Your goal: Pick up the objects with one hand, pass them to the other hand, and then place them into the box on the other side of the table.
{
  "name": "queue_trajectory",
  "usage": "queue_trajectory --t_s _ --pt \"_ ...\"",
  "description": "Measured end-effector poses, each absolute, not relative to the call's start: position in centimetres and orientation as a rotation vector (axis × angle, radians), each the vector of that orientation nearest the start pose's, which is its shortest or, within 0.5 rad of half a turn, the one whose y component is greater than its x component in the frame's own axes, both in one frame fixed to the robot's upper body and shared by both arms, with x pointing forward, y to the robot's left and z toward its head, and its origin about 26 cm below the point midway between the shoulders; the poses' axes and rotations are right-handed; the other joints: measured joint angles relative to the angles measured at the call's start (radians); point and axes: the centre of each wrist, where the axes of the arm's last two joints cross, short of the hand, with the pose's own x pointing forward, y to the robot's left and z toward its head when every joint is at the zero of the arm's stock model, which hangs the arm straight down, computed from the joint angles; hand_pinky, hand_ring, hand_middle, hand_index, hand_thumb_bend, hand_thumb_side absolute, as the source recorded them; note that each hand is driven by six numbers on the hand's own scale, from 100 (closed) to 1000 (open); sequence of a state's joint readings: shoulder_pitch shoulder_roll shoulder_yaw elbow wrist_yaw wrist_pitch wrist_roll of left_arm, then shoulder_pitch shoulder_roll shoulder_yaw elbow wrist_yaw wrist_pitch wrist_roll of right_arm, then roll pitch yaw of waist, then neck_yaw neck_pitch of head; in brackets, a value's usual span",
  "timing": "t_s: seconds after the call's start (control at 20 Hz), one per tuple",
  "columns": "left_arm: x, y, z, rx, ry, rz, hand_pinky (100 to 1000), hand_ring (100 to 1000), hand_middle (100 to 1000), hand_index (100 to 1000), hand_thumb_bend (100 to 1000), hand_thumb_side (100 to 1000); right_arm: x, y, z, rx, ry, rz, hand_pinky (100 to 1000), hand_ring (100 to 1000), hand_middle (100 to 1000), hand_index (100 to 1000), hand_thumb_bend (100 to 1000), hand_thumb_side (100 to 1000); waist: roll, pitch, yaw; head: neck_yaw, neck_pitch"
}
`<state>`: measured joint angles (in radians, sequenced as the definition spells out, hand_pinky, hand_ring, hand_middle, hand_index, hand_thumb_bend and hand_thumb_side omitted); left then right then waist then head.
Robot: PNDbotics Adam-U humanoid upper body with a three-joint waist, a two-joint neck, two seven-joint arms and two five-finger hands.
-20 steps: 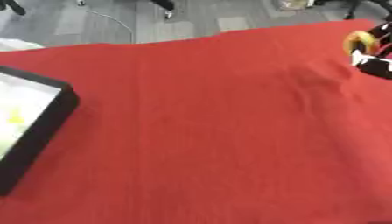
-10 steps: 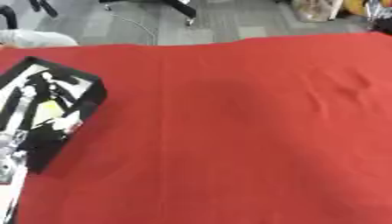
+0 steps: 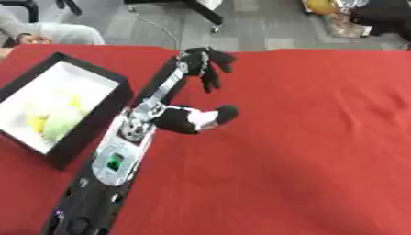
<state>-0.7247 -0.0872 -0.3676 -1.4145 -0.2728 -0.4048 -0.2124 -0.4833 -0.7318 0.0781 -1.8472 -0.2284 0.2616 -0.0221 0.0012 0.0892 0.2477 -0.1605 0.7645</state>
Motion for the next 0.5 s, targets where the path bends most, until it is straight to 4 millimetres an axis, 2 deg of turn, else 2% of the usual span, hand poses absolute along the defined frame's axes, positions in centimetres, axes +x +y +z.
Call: queue_trajectory --t_s 0.15,0.3,0.5 --pt "36.2 2.7 18.0 0.585 3.282 1.327 438 512 641 805 582 602 33.8 -29.9 24.5 -0.319 -1.913 0.629 459 553 297 175 100 100 -0.006 0.000 0.000 0.002 0.000" --pt "36.0 2.6 18.0 0.529 3.303 1.304 443 523 655 807 564 592 34.3 -29.3 23.2 -0.338 -1.883 0.709 462 555 297 175 100 100 -0.012 0.001 -0.013 0.009 -0.001" --pt "35.9 2.5 17.8 0.428 3.332 1.241 447 528 663 810 554 592 34.0 -28.0 22.7 -0.305 -1.895 0.841 472 557 298 175 100 100 -0.016 0.002 -0.025 0.017 -0.003"
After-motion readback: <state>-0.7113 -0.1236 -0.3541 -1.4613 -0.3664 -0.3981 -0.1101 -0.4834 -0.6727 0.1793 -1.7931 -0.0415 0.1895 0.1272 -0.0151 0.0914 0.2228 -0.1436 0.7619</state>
